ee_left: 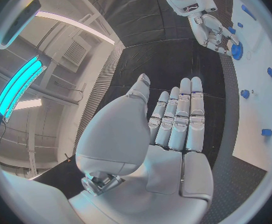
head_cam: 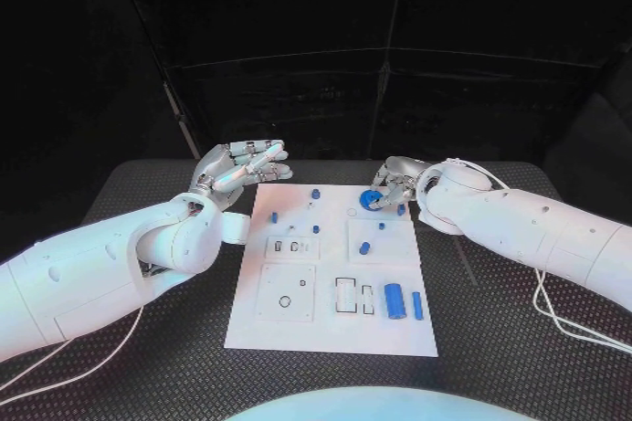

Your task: Assemble the parts on the task board

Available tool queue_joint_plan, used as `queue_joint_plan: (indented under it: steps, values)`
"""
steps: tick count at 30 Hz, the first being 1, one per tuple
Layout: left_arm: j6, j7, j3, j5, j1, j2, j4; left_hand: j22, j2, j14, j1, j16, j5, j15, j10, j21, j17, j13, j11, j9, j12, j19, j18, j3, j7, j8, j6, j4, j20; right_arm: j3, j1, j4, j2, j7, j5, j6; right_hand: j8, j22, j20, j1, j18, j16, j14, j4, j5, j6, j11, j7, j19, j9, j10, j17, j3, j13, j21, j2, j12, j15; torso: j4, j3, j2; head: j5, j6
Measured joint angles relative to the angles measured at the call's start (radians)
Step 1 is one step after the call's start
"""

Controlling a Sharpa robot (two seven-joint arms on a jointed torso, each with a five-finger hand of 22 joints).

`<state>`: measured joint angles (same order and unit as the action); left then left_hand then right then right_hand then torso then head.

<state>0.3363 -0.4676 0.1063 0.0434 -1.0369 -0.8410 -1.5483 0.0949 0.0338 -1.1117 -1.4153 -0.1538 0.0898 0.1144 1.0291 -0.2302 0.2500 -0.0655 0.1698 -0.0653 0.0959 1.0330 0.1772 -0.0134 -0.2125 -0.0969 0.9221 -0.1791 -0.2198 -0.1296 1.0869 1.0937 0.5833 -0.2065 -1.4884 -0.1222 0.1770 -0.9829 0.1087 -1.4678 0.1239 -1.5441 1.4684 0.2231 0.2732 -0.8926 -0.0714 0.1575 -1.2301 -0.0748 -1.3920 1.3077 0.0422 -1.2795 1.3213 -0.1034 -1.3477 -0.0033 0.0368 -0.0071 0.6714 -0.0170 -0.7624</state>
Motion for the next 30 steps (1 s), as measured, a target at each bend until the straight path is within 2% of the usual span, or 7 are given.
queue_joint_plan:
  steps: [5, 10, 15, 19, 24, 27, 30]
  values:
    - [0.0, 0.0, 0.0, 0.0, 0.0, 0.0, 0.0, 0.0, 0.0, 0.0, 0.0, 0.0, 0.0, 0.0, 0.0, 0.0, 0.0, 0.0, 0.0, 0.0, 0.0, 0.0, 0.0, 0.0, 0.0, 0.0, 0.0, 0.0, 0.0, 0.0, -0.001, -0.002, -0.002, 0.0, -0.016, 0.014, 0.005, -0.007, 0.0, -0.01, 0.0, -0.004, 0.0, -0.014, 0.0, -0.011, 0.0, -0.003, -0.007, 0.0, -0.007, 0.0, -0.008, -0.014, 0.003, 0.01, -0.011, 0.0, -0.0002, 0.0003, 0.0, 0.0, 0.0]
    - [0.0, 0.001, 0.0, 0.0, 0.0, 0.0, 0.0, 0.0, -0.005, 0.0, -0.005, 0.004, 0.0, 0.0, 0.0, 0.004, 0.0, 0.0, 0.0, 0.0, 0.0, 0.0, 0.0, 0.0, 0.0, 0.0, 0.0, 0.0, 0.0, -0.001, -0.001, -0.004, -0.005, 0.0, -0.034, 0.019, 0.005, -0.01, 0.0, -0.026, 0.0, -0.004, 0.0, -0.035, -0.028, -0.021, 0.005, -0.001, -0.007, 0.0, -0.012, 0.0, -0.024, -0.029, 0.007, 0.027, -0.023, 0.0, -0.0002, 0.0006, 0.0, -0.001, 0.0]
    - [0.0, 0.001, 0.0, 0.0, 0.0, 0.0, 0.001, 0.0, -0.005, 0.0, -0.005, 0.004, 0.0, 0.0, 0.0, 0.004, 0.001, 0.0, 0.0, 0.0, 0.0, 0.0, 0.0, 0.0, 0.0, 0.0, 0.0, 0.0, 0.0, -0.001, -0.001, -0.007, -0.011, 0.002, -0.057, 0.018, 0.009, -0.017, -0.003, -0.042, 0.0, -0.004, 0.0, -0.06, -0.038, -0.035, 0.005, -0.002, -0.01, 0.003, -0.012, 0.0, -0.048, -0.031, 0.011, 0.042, -0.023, 0.0, -0.0002, 0.001, 0.0, -0.002, -0.002]
    - [0.0, 0.001, 0.0, 0.0, 0.0, 0.0, 0.001, -0.001, -0.005, 0.0, -0.005, 0.004, 0.0, 0.0, 0.0, 0.004, 0.001, 0.0, 0.0, 0.0, 0.0, 0.0, 0.0, 0.003, 0.0, 0.0, 0.0, 0.003, 0.0, 0.0, -0.001, -0.005, -0.013, 0.007, -0.084, 0.01, 0.011, -0.026, -0.007, -0.051, 0.0, -0.004, 0.0, -0.076, -0.041, -0.051, 0.007, -0.004, -0.014, 0.005, -0.022, 0.0, -0.065, -0.031, 0.016, 0.044, -0.035, 0.0, -0.0002, 0.0012, 0.0, -0.001, -0.003]
    - [0.0, 0.002, 0.0, 0.0, 0.0, 0.001, 0.002, -0.001, -0.005, 0.0, -0.005, 0.004, 0.0, 0.0, 0.0, 0.004, 0.001, 0.0, 0.0, 0.0, 0.0, 0.0, 0.0, 0.003, 0.0, 0.0, 0.0, 0.003, 0.0, 0.003, -0.004, 0.007, -0.012, 0.02, -0.114, -0.019, 0.019, -0.037, -0.009, -0.063, 0.0, -0.007, -0.004, -0.093, -0.047, -0.092, 0.02, -0.012, -0.023, 0.007, -0.041, 0.0, -0.105, -0.03, 0.022, 0.055, -0.055, -0.005, -0.0002, 0.0015, 0.0, -0.001, -0.005]
    - [0.0, 0.002, 0.0, 0.0, 0.0, 0.001, 0.002, -0.001, -0.005, 0.0, -0.005, 0.004, 0.0, 0.0, 0.0, 0.004, 0.001, 0.0, 0.0, 0.0, 0.0, 0.0, 0.0, 0.003, 0.0, 0.0, 0.0, 0.003, 0.0, 0.005, -0.007, 0.013, -0.008, 0.033, -0.125, -0.049, 0.019, -0.038, -0.012, -0.073, 0.0, -0.007, -0.002, -0.102, -0.009, -0.094, 0.027, -0.01, -0.026, 0.007, -0.048, 0.0, -0.135, -0.03, 0.022, 0.053, -0.058, -0.013, -0.0007, 0.0016, 0.0, -0.001, -0.005]
    - [0.0, 0.002, 0.0, 0.0, 0.0, 0.001, 0.003, -0.001, -0.008, 0.0, -0.001, 0.004, 0.0, 0.0, 0.0, 0.004, 0.002, 0.0, 0.0, 0.0, 0.0, 0.0, 0.0, 0.0, 0.0, 0.004, 0.0, 0.006, 0.0, 0.007, -0.01, 0.028, -0.002, 0.046, -0.131, -0.085, 0.019, -0.04, -0.016, -0.074, 0.0, -0.007, -0.005, -0.104, 0.001, -0.094, 0.027, -0.01, -0.03, 0.007, -0.048, 0.0, -0.149, -0.029, 0.026, 0.054, -0.062, -0.017, -0.0012, 0.0017, 0.0, -0.001, -0.005]
